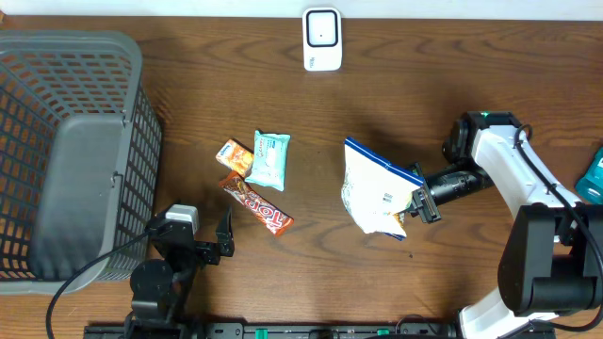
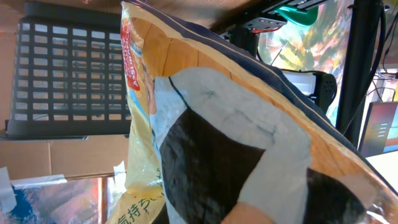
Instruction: Scan the item barcode
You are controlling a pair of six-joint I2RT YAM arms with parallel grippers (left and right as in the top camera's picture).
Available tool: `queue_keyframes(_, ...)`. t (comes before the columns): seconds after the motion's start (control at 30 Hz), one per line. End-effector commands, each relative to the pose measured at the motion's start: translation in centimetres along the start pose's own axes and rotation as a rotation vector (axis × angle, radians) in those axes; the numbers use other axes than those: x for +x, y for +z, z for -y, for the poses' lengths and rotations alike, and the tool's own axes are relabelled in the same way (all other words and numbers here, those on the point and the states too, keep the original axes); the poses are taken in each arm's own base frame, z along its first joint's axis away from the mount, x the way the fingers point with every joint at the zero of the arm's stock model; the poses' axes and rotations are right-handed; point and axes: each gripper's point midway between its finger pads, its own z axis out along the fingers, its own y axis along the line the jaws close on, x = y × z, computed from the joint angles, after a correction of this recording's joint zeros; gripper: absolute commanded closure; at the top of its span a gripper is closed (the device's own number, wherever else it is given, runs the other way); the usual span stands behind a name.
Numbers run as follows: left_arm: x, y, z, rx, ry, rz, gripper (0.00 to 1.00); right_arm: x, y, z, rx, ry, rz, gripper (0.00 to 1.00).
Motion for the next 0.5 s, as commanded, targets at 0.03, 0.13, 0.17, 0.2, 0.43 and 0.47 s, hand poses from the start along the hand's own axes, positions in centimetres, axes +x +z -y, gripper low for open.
queue_keyframes(0.03, 1.1, 0.3, 0.2, 0.015, -0.003, -0.026, 0.02, 0.9, 0.0, -0.7, -0.031, -0.003, -0.028, 0.99)
queue_keyframes(0.13, 1.1, 0.3, 0.2, 0.015, -0.003, -0.027, 0.02, 0.8, 0.3, -0.9, -0.027, -0.025, -0.022, 0.98)
queue_keyframes(0.17, 1.1, 0.3, 0.2, 0.015, -0.003, -0.026, 0.02, 0.6, 0.4, -1.0, -0.028, -0.028, -0.018, 0.98)
queue_keyframes(0.2, 1.1, 0.3, 0.2, 0.015, -0.003, -0.027, 0.02, 0.4, 0.4, -1.2, -0.034, -0.023, -0.012, 0.98)
queue_keyframes(0.43, 1.1, 0.3, 0.2, 0.015, -0.003, -0.027, 0.02, -0.7, 0.3, -2.6, -0.069, -0.039, 0.02, 0.99)
queue_keyframes(0.47, 1.1, 0.3, 0.2, 0.015, -0.003, -0.026, 0.02, -0.9, 0.3, -2.6, -0.065, -0.044, 0.029, 0.99)
